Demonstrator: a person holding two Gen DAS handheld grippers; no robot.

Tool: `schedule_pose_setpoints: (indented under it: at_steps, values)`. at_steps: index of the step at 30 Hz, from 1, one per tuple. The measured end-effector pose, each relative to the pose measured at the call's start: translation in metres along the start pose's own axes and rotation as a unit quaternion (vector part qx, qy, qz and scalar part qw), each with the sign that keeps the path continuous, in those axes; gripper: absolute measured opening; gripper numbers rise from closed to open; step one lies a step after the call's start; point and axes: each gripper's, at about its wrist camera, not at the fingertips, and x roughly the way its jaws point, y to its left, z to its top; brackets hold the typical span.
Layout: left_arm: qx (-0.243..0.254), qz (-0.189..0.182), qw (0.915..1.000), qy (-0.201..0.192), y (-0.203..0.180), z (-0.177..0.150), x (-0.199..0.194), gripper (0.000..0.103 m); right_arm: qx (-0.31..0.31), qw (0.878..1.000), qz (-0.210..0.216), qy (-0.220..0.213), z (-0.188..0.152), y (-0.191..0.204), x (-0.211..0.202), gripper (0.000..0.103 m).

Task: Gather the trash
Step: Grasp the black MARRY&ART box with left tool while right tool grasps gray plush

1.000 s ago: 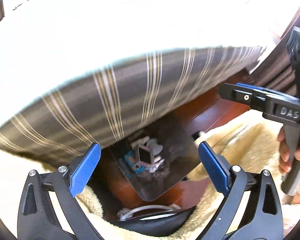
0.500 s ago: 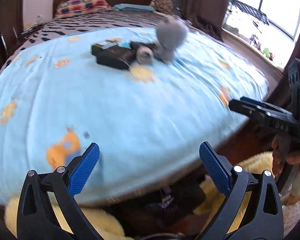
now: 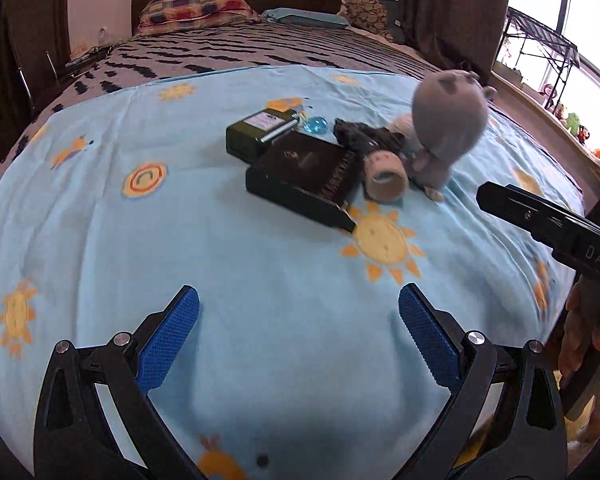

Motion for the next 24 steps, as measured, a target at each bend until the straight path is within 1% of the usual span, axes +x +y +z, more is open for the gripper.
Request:
schedule_pose_setpoints:
  at_steps: [3, 9, 17, 18, 21, 22, 23, 24]
  values:
    - [-0.002, 0.002, 1.0, 0.001, 0.005, 0.013, 0.01, 0.095, 0.012, 1.0, -0.012, -0.003, 0.011, -0.001, 0.016, 0.077]
    - [0.001, -0.001, 1.0, 0.005, 0.007, 0.034, 0.028, 0.095, 0.02, 0.999, -0.029, 0.003, 0.021, -0.004, 0.04, 0.078]
    - [0.024, 0.008, 0.9994, 0.022, 0.002, 0.053, 0.055, 0.095, 0.036, 0.999, -0.026, 0.007, 0.032, -0.012, 0.057, 0.077]
    - [0.027, 0.009, 0.9992, 0.026, 0.002, 0.054, 0.059, 0.094, 0.037, 0.999, -0.026, 0.008, 0.032, -0.012, 0.058, 0.076]
    - [0.038, 0.01, 0.9987, 0.031, 0.002, 0.059, 0.066, 0.094, 0.039, 0.999, -0.02, 0.009, 0.035, -0.013, 0.061, 0.068]
    - [0.043, 0.008, 0.9986, 0.031, 0.001, 0.06, 0.068, 0.093, 0.038, 0.999, -0.02, 0.007, 0.035, -0.012, 0.061, 0.066]
    - [0.046, 0.006, 0.9984, 0.031, 0.0, 0.061, 0.069, 0.088, 0.037, 0.999, -0.02, 0.004, 0.036, -0.011, 0.061, 0.065]
    - [0.051, 0.003, 0.9982, 0.031, -0.002, 0.063, 0.07, 0.084, 0.035, 0.999, -0.019, 0.002, 0.036, -0.011, 0.06, 0.06]
